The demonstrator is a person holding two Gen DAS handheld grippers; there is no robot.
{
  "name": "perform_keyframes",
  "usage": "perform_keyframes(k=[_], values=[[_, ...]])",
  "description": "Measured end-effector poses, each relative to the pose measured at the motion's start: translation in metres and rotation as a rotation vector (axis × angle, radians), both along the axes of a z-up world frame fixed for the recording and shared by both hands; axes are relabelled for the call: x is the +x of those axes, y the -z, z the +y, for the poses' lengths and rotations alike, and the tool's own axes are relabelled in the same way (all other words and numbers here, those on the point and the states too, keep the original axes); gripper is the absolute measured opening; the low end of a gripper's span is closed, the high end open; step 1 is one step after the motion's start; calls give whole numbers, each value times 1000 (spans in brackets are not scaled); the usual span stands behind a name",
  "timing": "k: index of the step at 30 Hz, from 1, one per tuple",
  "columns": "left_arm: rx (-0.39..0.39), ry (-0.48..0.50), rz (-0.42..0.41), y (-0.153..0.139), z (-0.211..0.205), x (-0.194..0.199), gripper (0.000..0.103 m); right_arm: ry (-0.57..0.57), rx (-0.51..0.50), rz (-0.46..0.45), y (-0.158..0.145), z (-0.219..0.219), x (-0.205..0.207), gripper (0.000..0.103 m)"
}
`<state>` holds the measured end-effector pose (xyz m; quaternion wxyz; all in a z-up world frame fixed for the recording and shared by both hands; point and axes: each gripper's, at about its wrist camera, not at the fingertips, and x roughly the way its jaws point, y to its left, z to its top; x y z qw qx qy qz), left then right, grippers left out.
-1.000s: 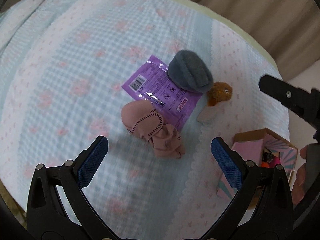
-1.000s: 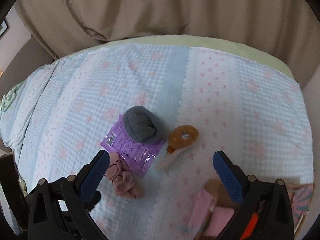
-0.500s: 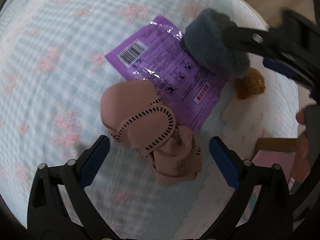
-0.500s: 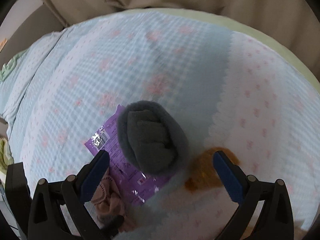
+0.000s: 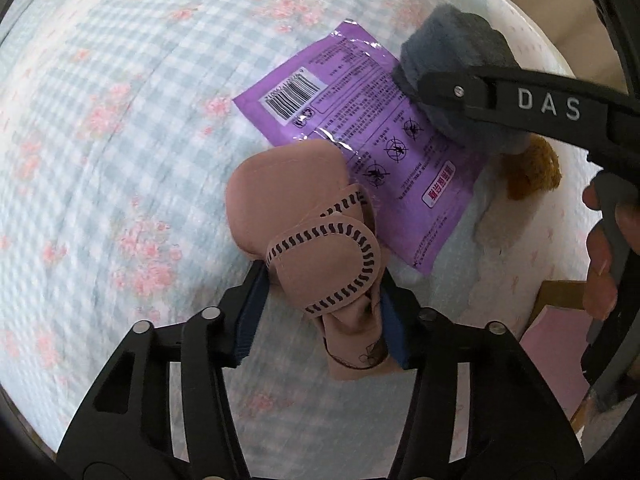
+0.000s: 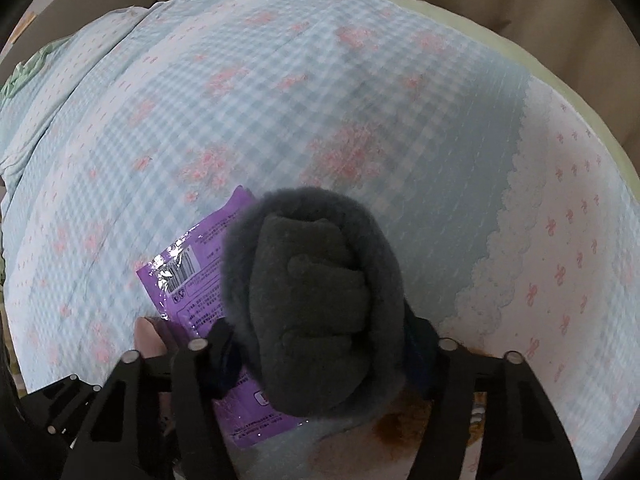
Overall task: Organize soft objects
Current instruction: 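Grasp the pink socks with the left tool while the right tool grasps the grey beanie, then lift the pink socks and grey beanie and carry both over the box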
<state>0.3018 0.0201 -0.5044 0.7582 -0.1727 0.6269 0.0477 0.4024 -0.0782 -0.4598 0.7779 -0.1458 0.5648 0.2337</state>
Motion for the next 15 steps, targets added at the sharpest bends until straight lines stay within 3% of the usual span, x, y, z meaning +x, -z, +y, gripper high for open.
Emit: perform_keyframes(k=[5, 15], values=[[8, 1, -4, -4, 11, -4, 38, 15, 7, -2, -6, -3, -3, 47], [16, 27, -48, -45, 17, -13, 34, 50, 42, -34, -44, -7, -16, 46]])
